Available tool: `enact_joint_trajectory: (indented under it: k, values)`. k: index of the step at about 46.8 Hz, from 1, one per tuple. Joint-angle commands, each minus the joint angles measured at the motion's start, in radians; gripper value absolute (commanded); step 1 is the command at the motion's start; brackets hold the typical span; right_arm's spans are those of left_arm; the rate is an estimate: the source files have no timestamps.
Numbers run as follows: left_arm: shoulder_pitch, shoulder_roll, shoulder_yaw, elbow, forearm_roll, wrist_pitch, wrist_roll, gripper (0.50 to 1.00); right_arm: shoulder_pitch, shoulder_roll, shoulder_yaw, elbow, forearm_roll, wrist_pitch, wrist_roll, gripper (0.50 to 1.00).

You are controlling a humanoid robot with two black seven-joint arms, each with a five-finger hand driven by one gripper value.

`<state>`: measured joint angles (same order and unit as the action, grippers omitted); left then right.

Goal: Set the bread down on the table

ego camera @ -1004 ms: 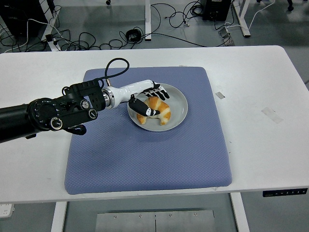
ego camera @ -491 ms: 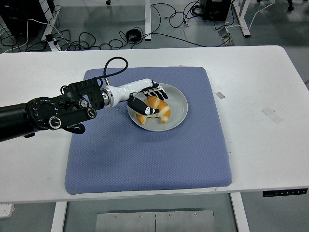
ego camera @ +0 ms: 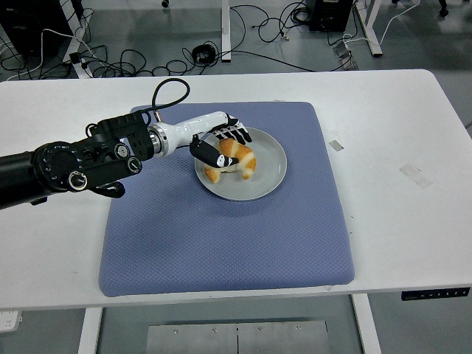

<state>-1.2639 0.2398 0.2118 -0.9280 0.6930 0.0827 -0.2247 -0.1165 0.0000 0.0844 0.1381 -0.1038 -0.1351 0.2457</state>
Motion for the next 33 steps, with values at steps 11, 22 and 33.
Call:
enact_joint_trajectory:
  k: [11, 22, 33]
  values:
    - [-0.012, 0.047, -0.005, 0.0, 0.003, -0.003, -0.018, 0.672, 0.0, 0.0, 0.0, 0.0, 0.0, 0.0, 0.0, 1.0]
    - [-0.015, 0.076, -0.005, 0.0, 0.005, -0.003, -0.041, 0.646, 0.0, 0.0, 0.0, 0.0, 0.0, 0.0, 0.0, 1.0]
    - [-0.015, 0.127, -0.006, 0.0, 0.005, -0.003, -0.041, 0.646, 0.0, 0.0, 0.0, 0.0, 0.0, 0.0, 0.0, 1.0]
